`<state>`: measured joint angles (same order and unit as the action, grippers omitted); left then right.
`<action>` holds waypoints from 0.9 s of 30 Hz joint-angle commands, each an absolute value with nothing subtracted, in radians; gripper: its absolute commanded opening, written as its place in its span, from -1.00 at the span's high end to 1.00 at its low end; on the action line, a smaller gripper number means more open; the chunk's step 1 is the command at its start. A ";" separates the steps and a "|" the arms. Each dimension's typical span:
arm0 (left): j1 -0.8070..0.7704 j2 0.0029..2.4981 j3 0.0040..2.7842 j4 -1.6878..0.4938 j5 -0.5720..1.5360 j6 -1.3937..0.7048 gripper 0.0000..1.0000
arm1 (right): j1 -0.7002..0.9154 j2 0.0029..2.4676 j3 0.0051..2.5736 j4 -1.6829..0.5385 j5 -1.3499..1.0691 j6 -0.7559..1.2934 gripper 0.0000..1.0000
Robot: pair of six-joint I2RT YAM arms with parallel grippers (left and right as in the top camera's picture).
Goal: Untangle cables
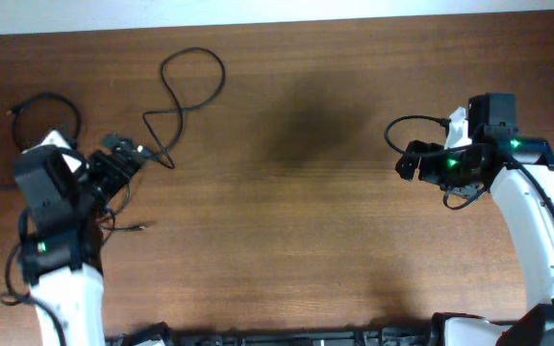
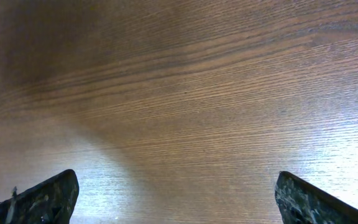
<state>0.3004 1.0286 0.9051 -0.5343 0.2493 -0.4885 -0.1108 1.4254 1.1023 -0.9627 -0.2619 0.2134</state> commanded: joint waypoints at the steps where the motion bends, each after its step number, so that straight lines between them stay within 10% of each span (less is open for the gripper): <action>1: 0.199 0.895 0.912 -0.530 0.347 -0.274 -0.97 | -0.112 1.426 1.105 -0.973 -0.257 0.219 -0.98; 12: -0.176 0.718 0.912 -0.532 -0.125 -0.162 -0.97 | -0.112 1.426 1.105 -0.976 -0.257 0.218 -0.98; 27: -0.191 0.640 0.911 -0.852 -0.344 -0.162 -0.98 | -0.112 1.426 1.105 -0.976 -0.257 0.218 -0.98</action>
